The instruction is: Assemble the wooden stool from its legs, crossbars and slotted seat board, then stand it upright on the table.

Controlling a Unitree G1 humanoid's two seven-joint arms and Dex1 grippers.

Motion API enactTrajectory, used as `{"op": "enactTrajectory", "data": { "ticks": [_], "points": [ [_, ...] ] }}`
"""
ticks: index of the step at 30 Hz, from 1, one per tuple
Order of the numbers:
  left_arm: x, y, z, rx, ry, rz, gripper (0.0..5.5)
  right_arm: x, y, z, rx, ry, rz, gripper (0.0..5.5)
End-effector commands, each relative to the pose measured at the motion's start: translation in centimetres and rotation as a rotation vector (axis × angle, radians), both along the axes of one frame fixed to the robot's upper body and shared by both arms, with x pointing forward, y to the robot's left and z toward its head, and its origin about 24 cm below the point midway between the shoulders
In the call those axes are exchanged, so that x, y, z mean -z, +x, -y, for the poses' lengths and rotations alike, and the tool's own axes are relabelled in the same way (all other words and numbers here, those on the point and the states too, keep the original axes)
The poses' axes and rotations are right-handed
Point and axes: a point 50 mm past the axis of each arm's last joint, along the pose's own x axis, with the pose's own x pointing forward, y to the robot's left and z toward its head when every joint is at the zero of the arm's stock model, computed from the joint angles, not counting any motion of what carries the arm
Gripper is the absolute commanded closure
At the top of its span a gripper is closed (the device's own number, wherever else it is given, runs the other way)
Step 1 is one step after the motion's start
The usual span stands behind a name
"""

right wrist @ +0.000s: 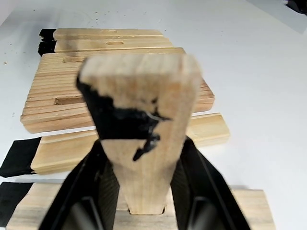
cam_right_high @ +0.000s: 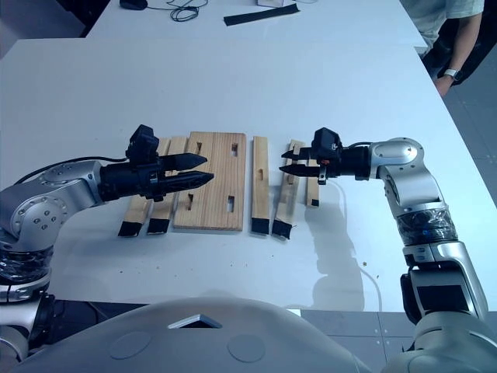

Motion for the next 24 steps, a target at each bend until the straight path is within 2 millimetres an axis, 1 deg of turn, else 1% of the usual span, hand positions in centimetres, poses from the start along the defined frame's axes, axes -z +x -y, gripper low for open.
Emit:
{"op": "enactTrajectory", "data": {
  "ticks": [1, 7, 13, 14, 19, 22, 24],
  "points": [
    [-0.3, 0.2, -0.2, 0.002, 0.018, -0.001, 2.67, 5.3, -2.5, 1.5, 0.093, -0.118, -0.231, 4.20],
    [-0.3, 0.4, -0.2, 0.002, 0.022, -0.007, 2.67, 6.1, -2.6, 1.7, 0.117, -0.111, -0.252, 4.20],
    [-0.6, 0.7, -0.4, -0.003, 0.002, -0.013, 2.67, 6.6, -2.6, 1.1, 0.146, -0.104, -0.208, 4.20],
    [-0.7, 0.7, -0.4, -0.004, 0.002, -0.015, 2.67, 6.9, -2.6, 1.1, 0.156, -0.108, -0.204, 3.83],
    [-0.6, 0.7, -0.3, -0.002, 0.003, -0.020, 2.67, 8.7, -3.1, 1.0, 0.189, -0.155, -0.192, 3.15],
    [-0.5, 0.7, -0.4, -0.002, 0.006, -0.020, 2.67, 8.8, -3.0, 1.0, 0.197, -0.159, -0.174, 2.72],
    [-0.6, 0.7, -0.4, -0.005, 0.005, -0.018, 2.67, 8.4, -2.5, 1.1, 0.220, -0.148, -0.146, 2.41]
  ]
}}
